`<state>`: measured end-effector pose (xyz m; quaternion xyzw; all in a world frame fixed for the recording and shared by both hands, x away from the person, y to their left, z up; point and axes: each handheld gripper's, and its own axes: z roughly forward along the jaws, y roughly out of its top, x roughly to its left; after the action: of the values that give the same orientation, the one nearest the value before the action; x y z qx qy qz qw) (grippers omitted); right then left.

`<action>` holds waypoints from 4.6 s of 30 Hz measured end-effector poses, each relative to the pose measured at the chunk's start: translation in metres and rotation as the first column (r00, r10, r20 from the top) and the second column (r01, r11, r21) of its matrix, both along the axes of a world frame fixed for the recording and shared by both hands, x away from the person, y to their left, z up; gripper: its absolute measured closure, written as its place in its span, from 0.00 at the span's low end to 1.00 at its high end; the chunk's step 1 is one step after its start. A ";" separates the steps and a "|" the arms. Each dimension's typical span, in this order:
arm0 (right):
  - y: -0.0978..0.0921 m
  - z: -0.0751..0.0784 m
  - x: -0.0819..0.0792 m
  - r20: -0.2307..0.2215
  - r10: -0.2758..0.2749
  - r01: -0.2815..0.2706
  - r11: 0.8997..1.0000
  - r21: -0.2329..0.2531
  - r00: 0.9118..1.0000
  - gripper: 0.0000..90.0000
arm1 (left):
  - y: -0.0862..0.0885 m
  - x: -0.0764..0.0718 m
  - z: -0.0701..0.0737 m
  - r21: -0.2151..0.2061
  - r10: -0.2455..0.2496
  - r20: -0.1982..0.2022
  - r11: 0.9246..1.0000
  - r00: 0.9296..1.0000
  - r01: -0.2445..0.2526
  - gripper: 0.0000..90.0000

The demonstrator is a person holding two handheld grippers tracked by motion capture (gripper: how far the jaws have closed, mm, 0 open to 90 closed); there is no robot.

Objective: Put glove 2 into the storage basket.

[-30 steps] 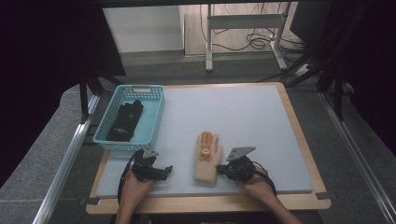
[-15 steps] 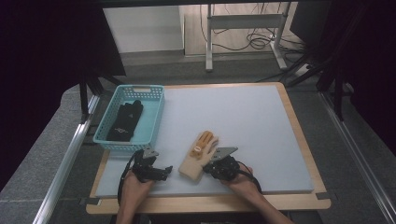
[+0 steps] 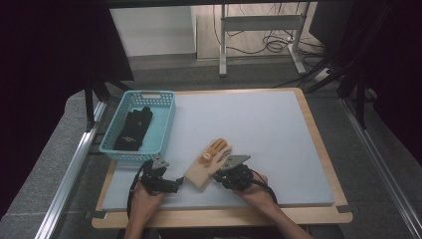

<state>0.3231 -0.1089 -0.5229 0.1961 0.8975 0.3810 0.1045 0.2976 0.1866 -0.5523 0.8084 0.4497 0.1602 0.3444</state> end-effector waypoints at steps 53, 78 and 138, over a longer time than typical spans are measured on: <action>-0.154 -0.008 0.035 0.009 -0.394 0.394 0.919 -0.014 0.919 0.12 | -0.003 -0.010 0.034 -0.088 -0.092 -0.003 0.992 0.996 0.091 0.02; -0.154 -0.009 0.035 0.010 -0.394 0.394 0.919 -0.013 0.919 0.12 | -0.112 0.056 0.033 0.053 -0.199 -0.117 0.977 0.973 0.207 0.01; -0.154 -0.009 0.035 0.009 -0.394 0.394 0.919 -0.013 0.919 0.12 | -0.049 0.088 0.112 0.049 -0.028 -0.073 0.998 0.997 0.032 0.60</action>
<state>0.3580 -0.2630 -0.5314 0.3708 0.8420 0.3464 0.1831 0.3855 0.1375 -0.4402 0.8286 0.4455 0.1371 0.3101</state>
